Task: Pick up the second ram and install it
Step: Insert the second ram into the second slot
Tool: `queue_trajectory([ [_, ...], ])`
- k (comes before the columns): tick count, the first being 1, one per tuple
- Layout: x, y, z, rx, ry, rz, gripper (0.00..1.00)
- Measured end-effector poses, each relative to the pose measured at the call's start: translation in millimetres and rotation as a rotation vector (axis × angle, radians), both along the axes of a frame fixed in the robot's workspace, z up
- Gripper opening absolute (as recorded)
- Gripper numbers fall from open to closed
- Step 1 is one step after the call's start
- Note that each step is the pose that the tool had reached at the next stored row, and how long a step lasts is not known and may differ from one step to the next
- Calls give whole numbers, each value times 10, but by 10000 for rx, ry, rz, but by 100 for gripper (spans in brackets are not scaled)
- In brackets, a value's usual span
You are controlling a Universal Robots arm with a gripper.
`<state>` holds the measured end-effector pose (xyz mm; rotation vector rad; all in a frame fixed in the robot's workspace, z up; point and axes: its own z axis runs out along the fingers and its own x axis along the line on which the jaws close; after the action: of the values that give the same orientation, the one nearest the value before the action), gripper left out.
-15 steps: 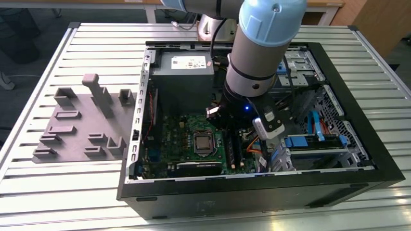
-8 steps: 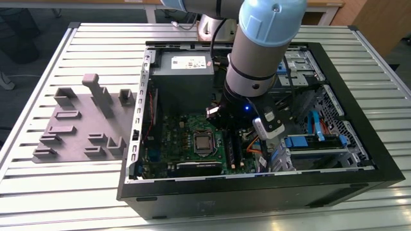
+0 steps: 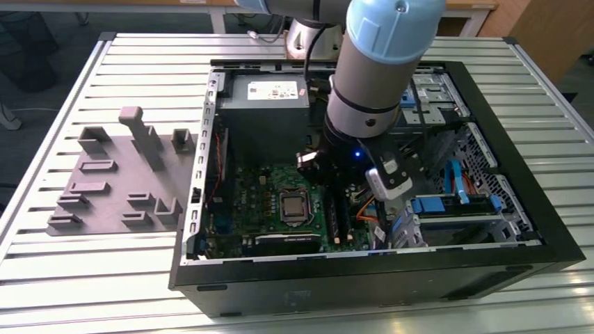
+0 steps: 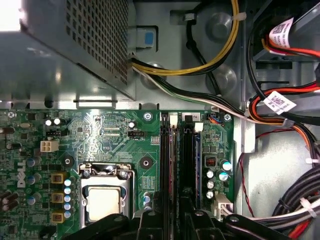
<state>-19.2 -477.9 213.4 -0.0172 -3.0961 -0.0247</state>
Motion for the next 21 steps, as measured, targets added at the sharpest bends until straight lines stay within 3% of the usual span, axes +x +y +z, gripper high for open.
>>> queue_trajectory([
  [4,0,0,105,0,2,-1,27],
  [15,6,0,108,1,2,1,27],
  [18,11,0,100,0,2,-1,19],
  [19,11,0,100,-1,2,-1,13],
  [21,12,0,99,0,2,-1,13],
])
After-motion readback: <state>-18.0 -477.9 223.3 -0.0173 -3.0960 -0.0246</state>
